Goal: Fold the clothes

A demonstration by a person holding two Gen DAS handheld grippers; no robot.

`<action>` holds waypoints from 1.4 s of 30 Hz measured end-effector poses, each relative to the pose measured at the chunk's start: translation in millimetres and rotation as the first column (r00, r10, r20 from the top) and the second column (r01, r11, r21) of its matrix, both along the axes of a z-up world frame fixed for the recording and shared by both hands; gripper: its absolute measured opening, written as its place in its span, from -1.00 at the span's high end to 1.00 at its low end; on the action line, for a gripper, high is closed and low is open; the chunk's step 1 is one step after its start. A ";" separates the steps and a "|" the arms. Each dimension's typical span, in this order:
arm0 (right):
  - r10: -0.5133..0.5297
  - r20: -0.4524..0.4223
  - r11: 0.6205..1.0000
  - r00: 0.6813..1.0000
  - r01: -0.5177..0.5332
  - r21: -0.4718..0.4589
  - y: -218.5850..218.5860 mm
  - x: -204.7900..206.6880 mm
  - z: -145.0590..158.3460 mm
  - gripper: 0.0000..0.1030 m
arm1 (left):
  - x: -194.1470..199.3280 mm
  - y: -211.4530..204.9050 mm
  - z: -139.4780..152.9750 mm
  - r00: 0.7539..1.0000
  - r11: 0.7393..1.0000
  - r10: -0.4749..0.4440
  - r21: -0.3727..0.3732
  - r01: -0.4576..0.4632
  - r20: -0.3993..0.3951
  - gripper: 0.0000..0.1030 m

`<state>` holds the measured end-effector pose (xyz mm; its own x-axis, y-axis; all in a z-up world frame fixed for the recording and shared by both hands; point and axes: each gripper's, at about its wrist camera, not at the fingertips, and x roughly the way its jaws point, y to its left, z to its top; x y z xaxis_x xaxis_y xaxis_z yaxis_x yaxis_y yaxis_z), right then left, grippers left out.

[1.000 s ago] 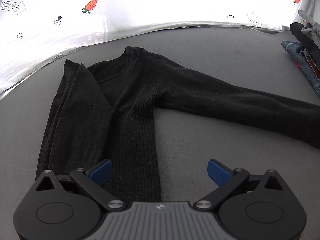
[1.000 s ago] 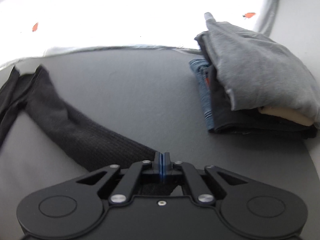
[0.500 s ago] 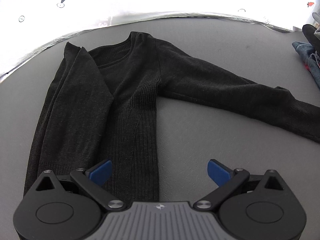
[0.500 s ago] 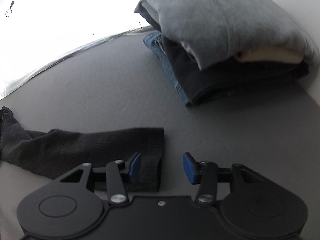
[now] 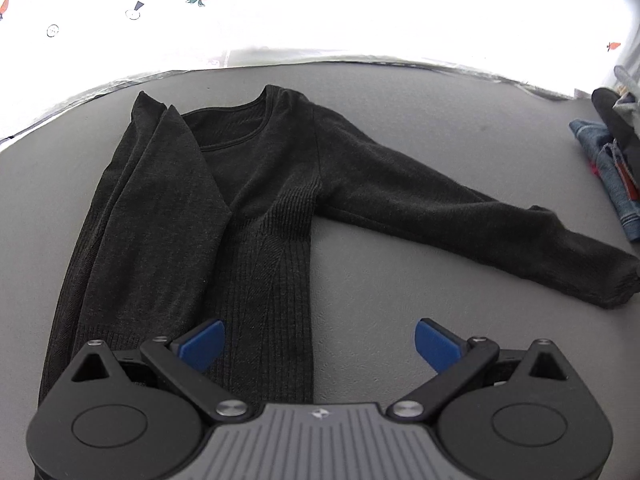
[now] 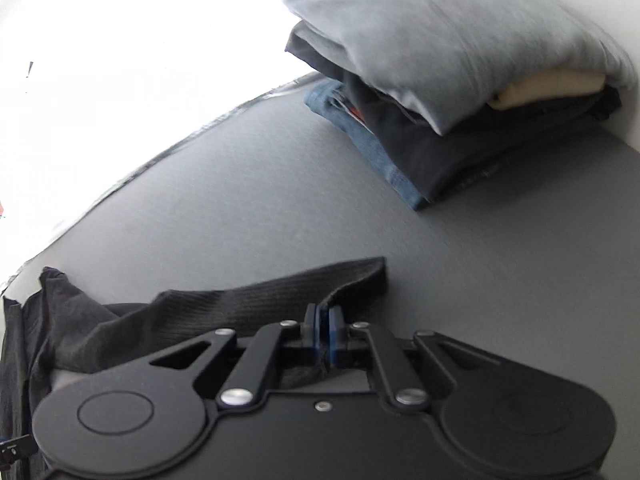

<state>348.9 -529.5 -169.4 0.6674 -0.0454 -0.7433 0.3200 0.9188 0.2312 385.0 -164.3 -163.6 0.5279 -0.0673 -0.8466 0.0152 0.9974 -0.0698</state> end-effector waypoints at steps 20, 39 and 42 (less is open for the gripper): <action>0.698 -0.070 0.715 0.712 -0.699 0.025 208.9 -22.8 13.4 0.08 | 11.5 29.1 -6.9 0.995 0.973 -0.086 -0.218 0.073 -0.049 -0.95; 0.449 -0.178 0.892 0.875 -0.449 0.042 128.0 -20.1 -13.1 0.08 | 26.5 -28.5 -40.9 0.950 0.951 -0.305 0.073 0.301 0.063 0.89; 0.459 -0.179 0.886 0.870 -0.462 0.027 134.6 -23.3 -11.6 0.08 | 24.1 -14.6 -19.6 0.958 0.965 -0.260 0.056 0.255 0.122 0.89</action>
